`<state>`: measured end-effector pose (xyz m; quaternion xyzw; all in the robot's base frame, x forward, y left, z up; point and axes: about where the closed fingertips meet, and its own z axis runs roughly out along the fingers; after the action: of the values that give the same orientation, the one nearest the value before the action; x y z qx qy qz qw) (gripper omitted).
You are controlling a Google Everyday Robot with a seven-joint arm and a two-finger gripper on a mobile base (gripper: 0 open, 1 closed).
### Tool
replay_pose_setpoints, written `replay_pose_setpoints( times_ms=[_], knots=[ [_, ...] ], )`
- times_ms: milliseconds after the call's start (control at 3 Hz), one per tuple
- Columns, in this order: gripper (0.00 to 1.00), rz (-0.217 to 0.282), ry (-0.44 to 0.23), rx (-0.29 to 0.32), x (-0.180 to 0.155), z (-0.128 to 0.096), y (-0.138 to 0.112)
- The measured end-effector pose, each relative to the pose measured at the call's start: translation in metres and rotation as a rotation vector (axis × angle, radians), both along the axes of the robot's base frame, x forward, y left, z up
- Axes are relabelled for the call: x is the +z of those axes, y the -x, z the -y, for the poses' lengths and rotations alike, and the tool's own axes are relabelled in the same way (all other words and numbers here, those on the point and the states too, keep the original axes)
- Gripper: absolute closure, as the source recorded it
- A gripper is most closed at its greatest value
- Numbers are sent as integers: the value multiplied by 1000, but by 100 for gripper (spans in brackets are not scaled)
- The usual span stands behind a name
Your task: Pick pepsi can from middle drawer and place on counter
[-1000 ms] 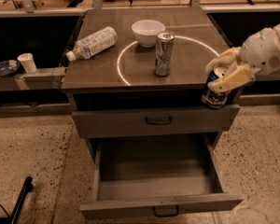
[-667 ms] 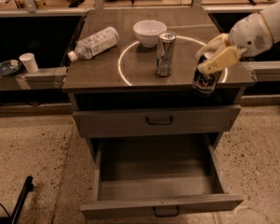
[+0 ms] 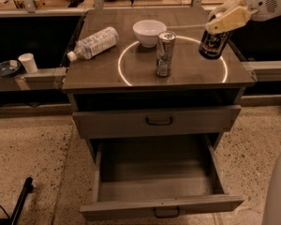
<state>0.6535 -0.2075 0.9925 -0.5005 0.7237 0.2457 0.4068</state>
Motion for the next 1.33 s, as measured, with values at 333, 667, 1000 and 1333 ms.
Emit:
replay_pose_setpoints(
  times_ms=[333,667,1000,1333],
  knots=[
    [82,57,18,-156,7,37,-30],
    [59,49,35,-244,-17,56,-56],
    [28,22,30,-263,-52,55,-77],
    [3,22,30,-263,-52,55,-78]
  ],
)
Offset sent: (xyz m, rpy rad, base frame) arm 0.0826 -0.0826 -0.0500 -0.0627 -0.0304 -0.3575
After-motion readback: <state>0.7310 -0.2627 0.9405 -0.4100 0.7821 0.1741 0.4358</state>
